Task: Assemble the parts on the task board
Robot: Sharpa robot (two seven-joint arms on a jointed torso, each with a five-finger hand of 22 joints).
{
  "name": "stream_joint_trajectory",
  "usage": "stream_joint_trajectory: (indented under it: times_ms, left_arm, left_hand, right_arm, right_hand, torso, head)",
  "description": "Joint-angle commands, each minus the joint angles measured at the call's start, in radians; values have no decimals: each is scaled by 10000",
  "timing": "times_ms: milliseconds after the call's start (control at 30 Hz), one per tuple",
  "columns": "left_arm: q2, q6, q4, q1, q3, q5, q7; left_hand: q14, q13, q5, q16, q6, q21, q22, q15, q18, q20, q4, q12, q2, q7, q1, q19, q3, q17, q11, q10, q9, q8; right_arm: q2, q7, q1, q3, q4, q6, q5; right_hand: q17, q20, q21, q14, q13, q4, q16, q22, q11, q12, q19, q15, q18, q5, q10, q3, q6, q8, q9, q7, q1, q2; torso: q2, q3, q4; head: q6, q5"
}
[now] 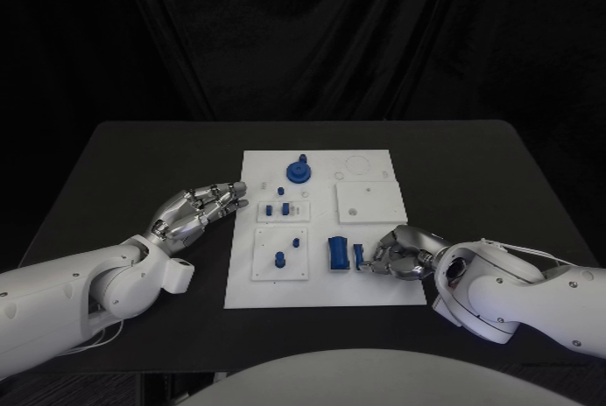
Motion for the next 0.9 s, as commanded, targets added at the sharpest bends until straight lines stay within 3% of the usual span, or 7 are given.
stream_joint_trajectory:
  times_ms: [33,400,567,733,833,867,900]
  left_arm:
    - [20,163,11,-16,7,23,581]
    - [4,145,22,-25,7,23,657]
    - [-44,24,91,-28,8,23,821]
    - [-209,-210,329,-27,10,23,971]
    - [-336,-392,547,-23,11,23,1076]
    - [-386,-484,642,-18,12,23,1153]
    - [-422,-588,727,-6,12,23,1253]
  left_hand:
    - [-8,7,62,47,-2,57,-14,80,-138,-19,9,24,32,407,105,41,51,15,79,-9,3,31]
    - [-3,7,66,58,-4,59,-1,84,-143,-20,4,22,33,409,108,47,64,16,81,-13,3,31]
    - [0,9,81,65,26,67,29,87,-148,-22,-7,38,31,403,116,64,83,17,83,-6,7,37]
    - [13,17,247,105,99,67,4,88,-169,-37,-55,89,-32,402,126,64,179,19,87,27,18,71]
    - [21,20,273,125,139,66,-2,88,-171,-39,-57,111,-47,404,120,62,190,21,92,44,24,83]
    - [20,23,284,126,156,66,-3,86,-172,-42,-56,131,-59,407,113,61,193,21,93,59,26,89]
    - [32,29,300,153,202,76,38,79,-171,-47,-45,178,-84,409,91,82,199,24,99,99,32,107]
  right_arm:
    - [17,-188,-23,0,-49,142,-20]
    - [-7,20,-23,2,-72,89,-16]
    - [-215,468,-20,13,73,-383,-16]
    - [-554,1241,31,61,268,-1172,39]
    - [-702,1919,218,80,294,-1859,262]
    - [-741,2361,330,85,277,-2282,478]
    - [-766,2932,450,88,242,-2802,782]
  right_hand:
    - [1572,-52,-52,862,2626,-84,-4,2177,-74,25,527,-75,110,10,1043,-24,-55,61,21,-32,175,-28]
    - [1560,-66,-43,859,2626,-304,-5,2180,-82,25,529,-85,107,-466,1043,-129,-53,126,80,-40,663,-196]
    - [1581,-69,-32,863,2626,-413,6,2184,-80,25,534,-86,104,-546,1043,-229,-40,154,99,-31,832,-358]
    - [1590,-58,-2,865,2626,-204,13,2195,-64,25,546,-71,95,-653,1043,-478,38,247,155,-17,571,-601]
    - [1613,-60,45,870,2626,-11,24,2212,-80,25,566,-79,83,-422,1043,-505,91,305,193,-40,457,-668]
    - [1500,-74,25,847,2626,202,-17,2205,-105,25,554,-98,89,190,1043,-490,142,321,203,-72,331,-746]
    - [1436,-84,1,833,2626,213,-44,2196,-122,25,541,-111,96,518,1043,-456,183,315,194,-94,313,-754]
  torso:
    - [3,0,1]
    - [1,-4,-3]
    - [3,0,2]
    - [-2,3,3]
    - [-1,3,-4]
    - [-2,3,-6]
    - [0,2,-5]
  head:
    - [-1,0]
    - [-1,40]
    - [-1,49]
    - [-1,25]
    - [-1,23]
    - [-1,21]
    - [-1,11]
